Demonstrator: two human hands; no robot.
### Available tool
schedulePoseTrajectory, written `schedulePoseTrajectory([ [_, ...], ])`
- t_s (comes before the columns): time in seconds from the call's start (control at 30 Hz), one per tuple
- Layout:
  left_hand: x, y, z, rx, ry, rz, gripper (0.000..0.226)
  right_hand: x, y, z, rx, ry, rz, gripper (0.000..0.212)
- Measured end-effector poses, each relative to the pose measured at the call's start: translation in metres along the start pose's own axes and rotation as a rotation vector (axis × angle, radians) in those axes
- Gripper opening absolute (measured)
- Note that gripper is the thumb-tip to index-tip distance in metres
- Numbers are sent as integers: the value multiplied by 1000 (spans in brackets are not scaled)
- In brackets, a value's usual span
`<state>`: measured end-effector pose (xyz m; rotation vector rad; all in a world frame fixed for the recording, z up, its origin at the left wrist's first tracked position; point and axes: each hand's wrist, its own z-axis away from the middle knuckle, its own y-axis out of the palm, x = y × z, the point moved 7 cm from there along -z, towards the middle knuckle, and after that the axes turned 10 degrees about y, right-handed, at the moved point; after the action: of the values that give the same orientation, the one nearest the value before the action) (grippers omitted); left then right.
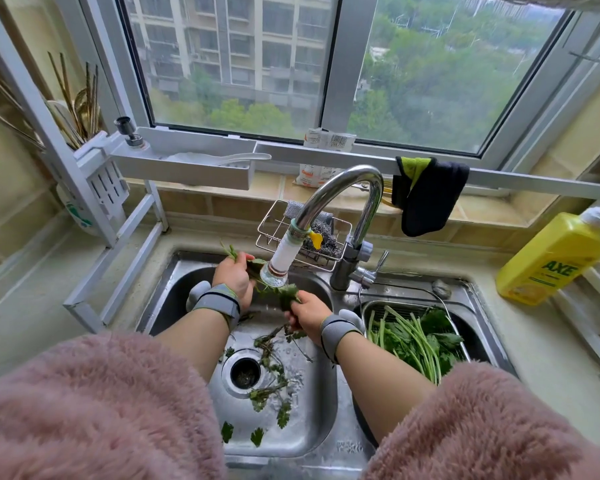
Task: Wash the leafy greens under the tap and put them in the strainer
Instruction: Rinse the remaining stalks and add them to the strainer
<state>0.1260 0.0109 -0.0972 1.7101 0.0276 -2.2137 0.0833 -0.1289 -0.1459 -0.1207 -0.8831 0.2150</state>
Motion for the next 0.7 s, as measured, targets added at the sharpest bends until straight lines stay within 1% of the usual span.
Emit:
schedulePoseTrajectory([
  [0.03,2,-2,-1,-3,-3,-30,27,-1,-1,2,7,11,-75,29],
  [0.07,0,-5,1,-12,-10,-25,24,-3,-3,3,22,20,-150,34],
  [0.13,2,-3,2,36,-12,-17,24,-3,-6,6,65,50,-244,45],
  [0.2,3,4,8,84,-24,11,25,-2,-6,11,119,77,-226,40],
  [0.27,7,13,16,163,-54,-3,20,2,-2,16,164,58,-134,40],
  [0.33,11,20,20,192,-86,27,13,5,4,18,181,6,23,41],
  [0.37,13,21,20,183,-87,41,10,6,8,18,168,-26,132,34],
  [0.43,14,21,19,142,-87,41,10,9,13,18,113,-69,318,8],
  [0.5,16,21,18,129,-92,-19,18,11,12,13,38,-103,486,23],
  [0.57,19,25,19,163,-105,-10,33,12,9,12,-33,-121,639,26],
  [0.6,21,27,20,161,-121,19,37,11,9,13,-49,-129,677,31],
  [0.63,24,27,20,163,-131,46,36,10,7,13,-62,-143,692,38],
  [0.67,24,25,17,139,-122,-20,31,8,3,14,-72,-139,689,42],
  [0.7,26,24,20,162,-93,-70,24,7,1,14,-69,-142,701,43],
])
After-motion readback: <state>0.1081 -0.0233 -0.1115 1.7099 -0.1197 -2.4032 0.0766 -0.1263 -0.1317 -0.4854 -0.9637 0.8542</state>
